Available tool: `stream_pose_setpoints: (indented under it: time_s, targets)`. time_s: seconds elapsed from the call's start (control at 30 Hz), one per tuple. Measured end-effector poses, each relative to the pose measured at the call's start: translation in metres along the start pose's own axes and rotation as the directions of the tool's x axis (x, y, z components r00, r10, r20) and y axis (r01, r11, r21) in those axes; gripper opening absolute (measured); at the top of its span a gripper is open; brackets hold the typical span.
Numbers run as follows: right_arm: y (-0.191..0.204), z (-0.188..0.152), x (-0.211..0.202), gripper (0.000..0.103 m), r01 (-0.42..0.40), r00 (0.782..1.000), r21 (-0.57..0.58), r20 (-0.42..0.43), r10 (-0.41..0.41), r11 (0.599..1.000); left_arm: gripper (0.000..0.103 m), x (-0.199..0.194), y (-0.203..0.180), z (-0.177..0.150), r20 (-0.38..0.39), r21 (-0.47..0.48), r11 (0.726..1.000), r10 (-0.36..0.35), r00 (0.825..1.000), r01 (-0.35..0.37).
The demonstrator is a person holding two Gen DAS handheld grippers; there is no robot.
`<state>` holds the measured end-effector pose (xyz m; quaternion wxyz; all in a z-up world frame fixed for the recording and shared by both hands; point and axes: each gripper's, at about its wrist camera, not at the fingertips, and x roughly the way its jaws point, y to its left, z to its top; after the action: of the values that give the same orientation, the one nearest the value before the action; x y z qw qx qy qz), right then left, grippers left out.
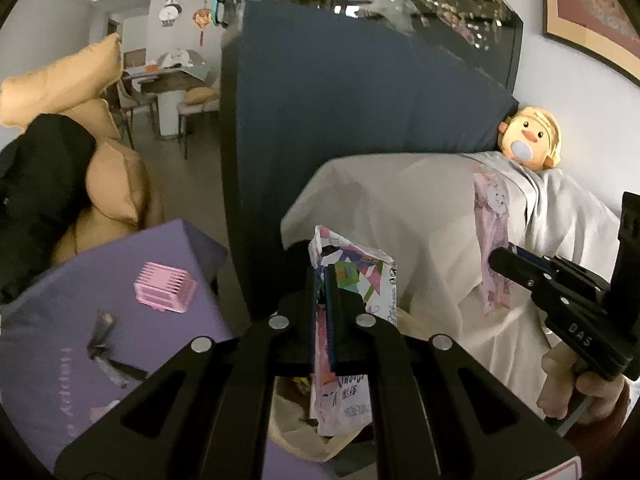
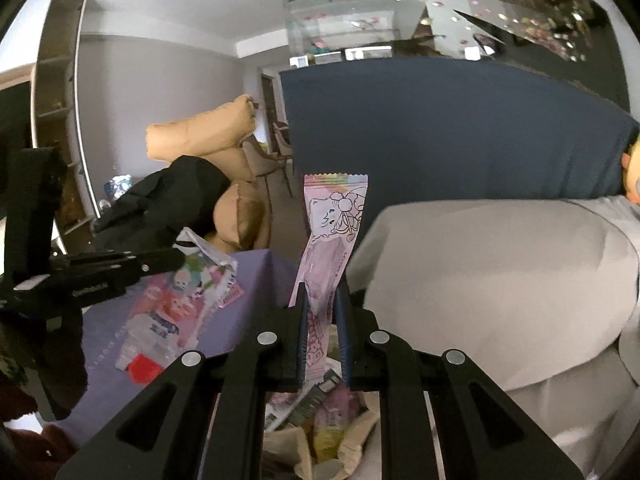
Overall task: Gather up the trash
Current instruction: 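Carry the snack wrapper in the left tool and candy strip in the right tool over the bag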
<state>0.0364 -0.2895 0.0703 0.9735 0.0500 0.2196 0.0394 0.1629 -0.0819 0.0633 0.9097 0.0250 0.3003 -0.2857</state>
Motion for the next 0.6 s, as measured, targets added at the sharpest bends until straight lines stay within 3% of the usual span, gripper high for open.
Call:
stream_pose_setpoints:
  time_s: [0.3, 0.6]
  targets:
    - [-0.010, -0.014, 0.010, 0.014, 0.011, 1.000, 0.045, -0.028, -0.009, 0.999, 0.004, 0.041, 0.004, -0.023, -0.023, -0.008, 1.000, 0.009, 1.000, -0.009]
    - [-0.004, -0.024, 0.034, 0.014, -0.001, 0.997, 0.056, -0.081, 0.006, 0.998, 0.004, 0.082, 0.017, -0.053, -0.126, -0.017, 0.998, 0.057, 0.990, -0.060]
